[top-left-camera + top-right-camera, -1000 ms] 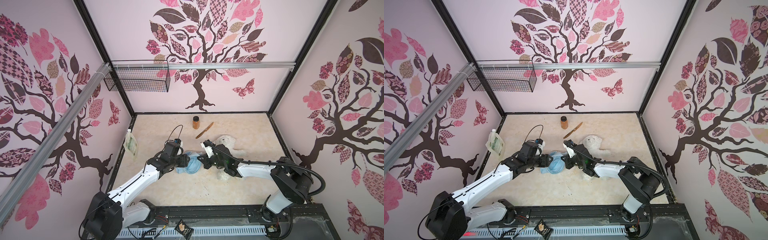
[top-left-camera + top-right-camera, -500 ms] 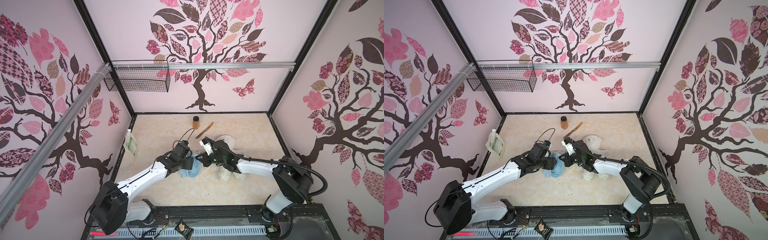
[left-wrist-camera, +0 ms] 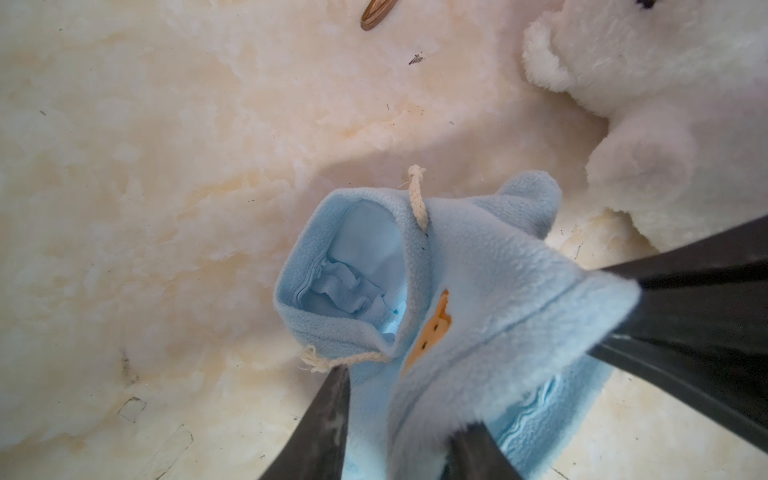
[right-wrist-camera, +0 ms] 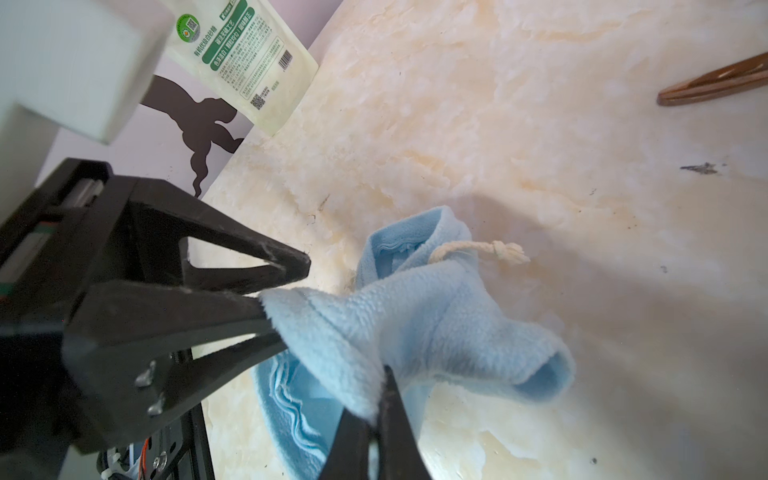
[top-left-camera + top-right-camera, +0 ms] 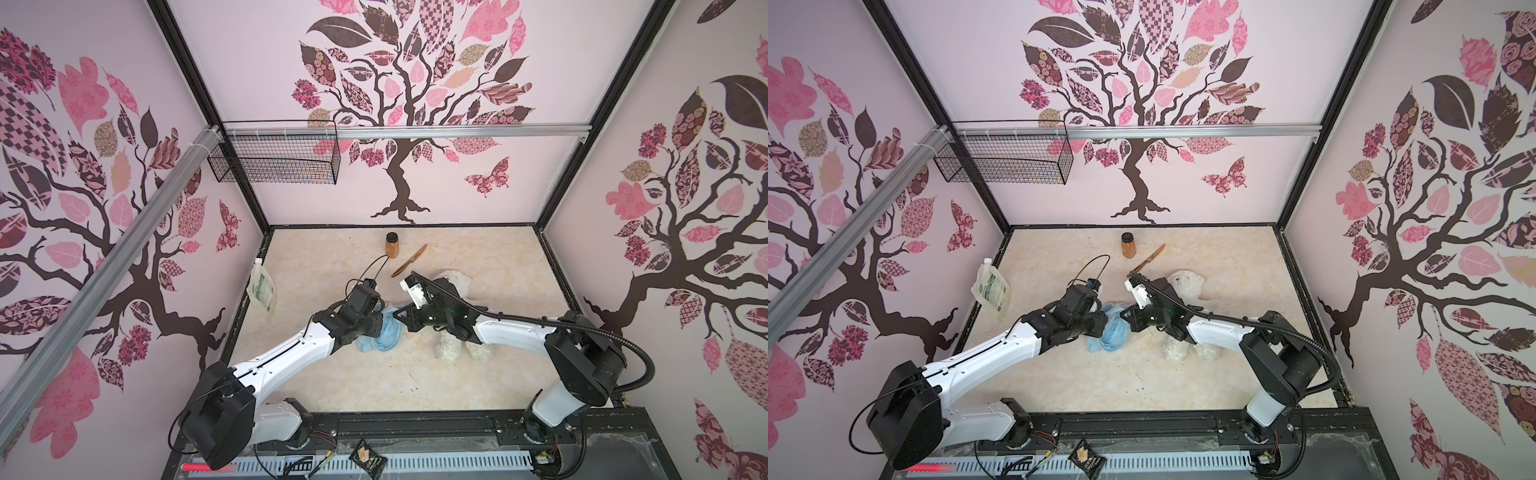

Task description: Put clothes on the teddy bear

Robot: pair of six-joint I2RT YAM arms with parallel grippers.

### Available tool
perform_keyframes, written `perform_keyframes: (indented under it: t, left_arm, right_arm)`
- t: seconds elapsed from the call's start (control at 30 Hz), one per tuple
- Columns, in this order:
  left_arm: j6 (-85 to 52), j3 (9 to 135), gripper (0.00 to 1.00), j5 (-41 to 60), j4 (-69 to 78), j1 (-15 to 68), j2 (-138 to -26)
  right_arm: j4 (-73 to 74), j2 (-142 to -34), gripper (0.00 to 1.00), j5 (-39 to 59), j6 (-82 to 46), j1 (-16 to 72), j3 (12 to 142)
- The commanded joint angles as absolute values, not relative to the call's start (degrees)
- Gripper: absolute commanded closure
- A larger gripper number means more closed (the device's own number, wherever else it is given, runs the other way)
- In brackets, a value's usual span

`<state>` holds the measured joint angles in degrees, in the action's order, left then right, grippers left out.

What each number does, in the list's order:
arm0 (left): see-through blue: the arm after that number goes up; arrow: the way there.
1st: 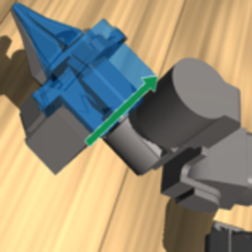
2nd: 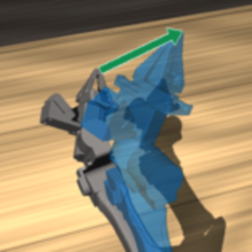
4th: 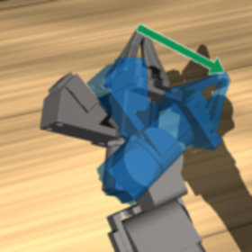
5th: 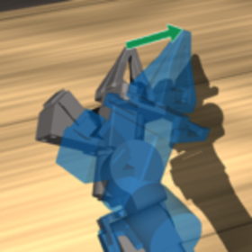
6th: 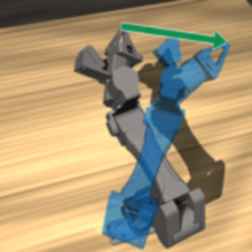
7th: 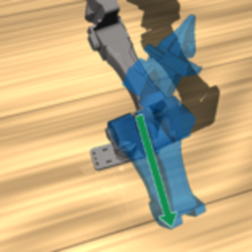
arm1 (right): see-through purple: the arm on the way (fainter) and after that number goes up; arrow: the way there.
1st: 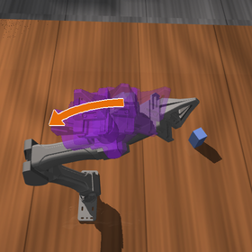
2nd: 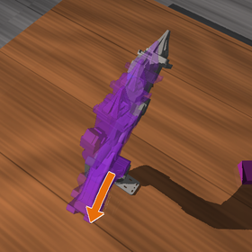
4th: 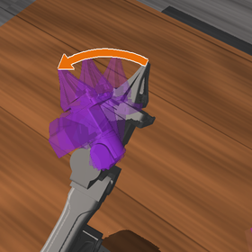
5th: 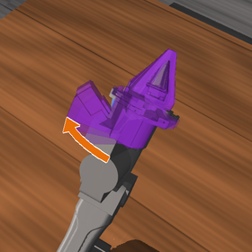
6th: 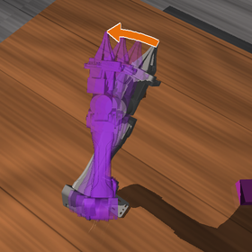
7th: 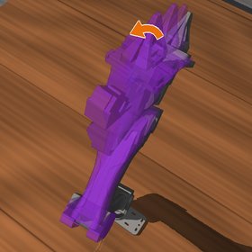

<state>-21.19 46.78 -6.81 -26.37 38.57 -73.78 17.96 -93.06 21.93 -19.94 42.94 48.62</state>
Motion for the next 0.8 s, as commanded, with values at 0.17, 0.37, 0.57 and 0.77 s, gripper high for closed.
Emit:
perform_keyframes:
  t: [0.17, 0.37, 0.57, 0.77]
  left_arm:
    - [-21.18, 50.69, 0.74, -4.93, -24.96, 38.70, -75.52]
    - [-22.23, 50.63, 0.88, -4.12, -24.00, 38.65, -75.58]
    - [-23.22, 50.26, 1.00, -6.98, -23.86, 38.15, -75.39]
    - [-24.46, 50.30, 1.00, -5.02, -23.16, 37.35, -76.03]
  right_arm:
    - [17.58, -95.09, 1.00, 23.55, -20.06, 42.75, 50.82]
    - [16.34, -95.81, 0.98, 21.81, -19.62, 42.60, 51.14]
    - [12.17, -90.92, 0.54, 18.23, -18.67, 40.11, 50.52]
    - [5.17, -79.64, 0.14, 3.80, -14.55, 33.90, 47.97]
